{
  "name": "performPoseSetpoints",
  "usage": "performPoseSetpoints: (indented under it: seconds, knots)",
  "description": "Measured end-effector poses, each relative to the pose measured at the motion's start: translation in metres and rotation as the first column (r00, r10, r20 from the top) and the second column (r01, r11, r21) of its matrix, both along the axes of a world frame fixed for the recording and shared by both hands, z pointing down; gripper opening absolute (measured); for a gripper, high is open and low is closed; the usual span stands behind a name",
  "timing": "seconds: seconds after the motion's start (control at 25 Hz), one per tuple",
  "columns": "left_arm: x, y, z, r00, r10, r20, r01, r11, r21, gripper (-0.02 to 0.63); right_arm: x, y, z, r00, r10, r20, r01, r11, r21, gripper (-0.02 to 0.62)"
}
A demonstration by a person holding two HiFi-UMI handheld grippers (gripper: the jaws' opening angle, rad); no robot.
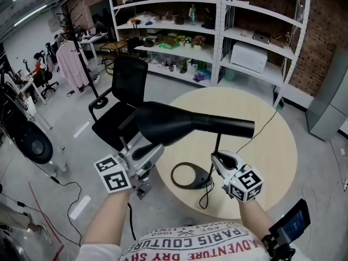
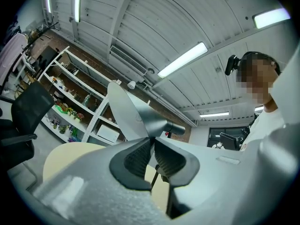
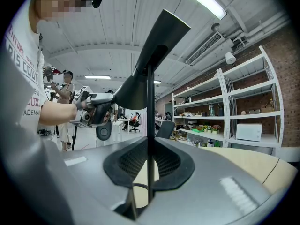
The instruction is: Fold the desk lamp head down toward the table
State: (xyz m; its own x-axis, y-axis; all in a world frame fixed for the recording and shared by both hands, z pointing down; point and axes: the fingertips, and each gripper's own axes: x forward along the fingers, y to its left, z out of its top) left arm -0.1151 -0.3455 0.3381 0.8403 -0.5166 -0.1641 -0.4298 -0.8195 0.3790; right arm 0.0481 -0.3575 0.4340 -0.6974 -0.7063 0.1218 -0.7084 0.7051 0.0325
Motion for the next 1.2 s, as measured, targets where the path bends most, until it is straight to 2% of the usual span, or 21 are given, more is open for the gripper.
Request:
performPoseSetpoints:
  seconds: [1.2]
  knots:
    - [0.015, 0.012, 0.040, 0.994, 0.051, -0.094, -0.059, 0.995, -0.086, 0.026, -0.002, 0.005, 0.005, 1.000, 0.000, 0.005, 0.000, 1.000, 0.008, 0.040]
